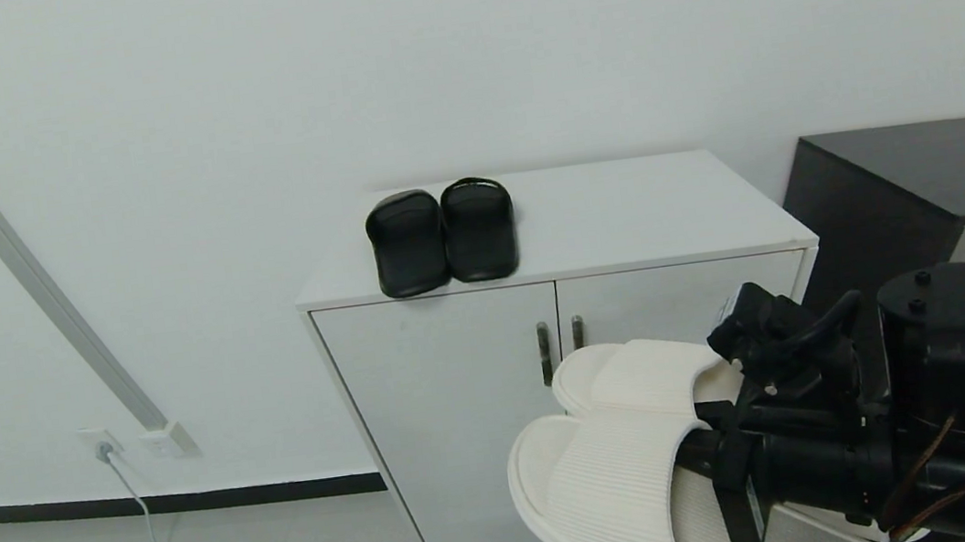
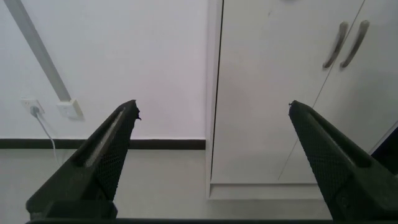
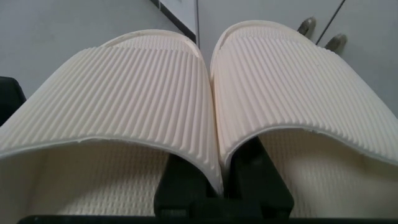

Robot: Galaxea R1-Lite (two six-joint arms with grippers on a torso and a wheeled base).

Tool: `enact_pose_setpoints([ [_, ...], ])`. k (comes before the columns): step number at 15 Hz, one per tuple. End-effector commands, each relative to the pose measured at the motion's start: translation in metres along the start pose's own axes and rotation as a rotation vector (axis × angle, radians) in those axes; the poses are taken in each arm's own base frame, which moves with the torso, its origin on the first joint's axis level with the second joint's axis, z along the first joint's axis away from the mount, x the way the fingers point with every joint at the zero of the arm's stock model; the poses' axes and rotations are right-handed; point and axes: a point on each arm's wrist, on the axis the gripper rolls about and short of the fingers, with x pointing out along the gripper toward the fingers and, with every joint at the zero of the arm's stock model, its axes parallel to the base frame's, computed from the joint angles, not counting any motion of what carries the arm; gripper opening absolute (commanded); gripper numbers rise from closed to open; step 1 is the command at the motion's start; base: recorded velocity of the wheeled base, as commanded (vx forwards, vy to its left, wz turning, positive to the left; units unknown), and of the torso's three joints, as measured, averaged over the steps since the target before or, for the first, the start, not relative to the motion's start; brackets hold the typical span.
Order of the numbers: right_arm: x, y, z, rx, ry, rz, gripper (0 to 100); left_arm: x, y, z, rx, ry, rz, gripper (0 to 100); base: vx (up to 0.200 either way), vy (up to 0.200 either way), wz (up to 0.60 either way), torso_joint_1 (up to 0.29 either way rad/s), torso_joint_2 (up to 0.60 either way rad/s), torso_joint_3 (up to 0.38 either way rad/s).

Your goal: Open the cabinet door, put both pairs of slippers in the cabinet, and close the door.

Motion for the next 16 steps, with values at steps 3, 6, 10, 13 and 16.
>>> enact_pose_setpoints([
  [3, -0.0004, 0.0003, -0.0019, 0.0, 0.005, 0.001, 0, 0.0001, 0.0, 0.0, 0.0, 0.001, 0.0, 100, 0.0, 0.0, 0.0, -0.199, 0.53, 0.315],
  [6, -0.0001, 0.0002, -0.0022, 0.0, 0.007, 0.001, 0, 0.0001, 0.0, 0.0, 0.0, 0.001, 0.0, 100, 0.0, 0.0, 0.0, -0.177, 0.49, 0.318],
  [10, -0.0001, 0.0002, -0.0022, -0.006, 0.007, 0.001, 0, 0.0, -0.0002, 0.0003, 0.002, 0.001, -0.007, 100, 0.0, 0.0, 0.0, -0.155, 0.48, 0.327],
  [13, -0.0001, 0.0002, -0.0022, -0.006, 0.007, 0.001, 0, 0.0001, -0.0002, 0.0, -0.003, 0.001, -0.007, 100, 0.0, 0.0, 0.0, -0.123, 0.47, 0.347],
  [16, -0.0004, 0.0003, -0.0019, -0.008, 0.005, 0.001, 0, 0.0001, -0.0002, 0.0, -0.003, 0.001, -0.007, 100, 0.0, 0.0, 0.0, -0.089, 0.45, 0.356],
])
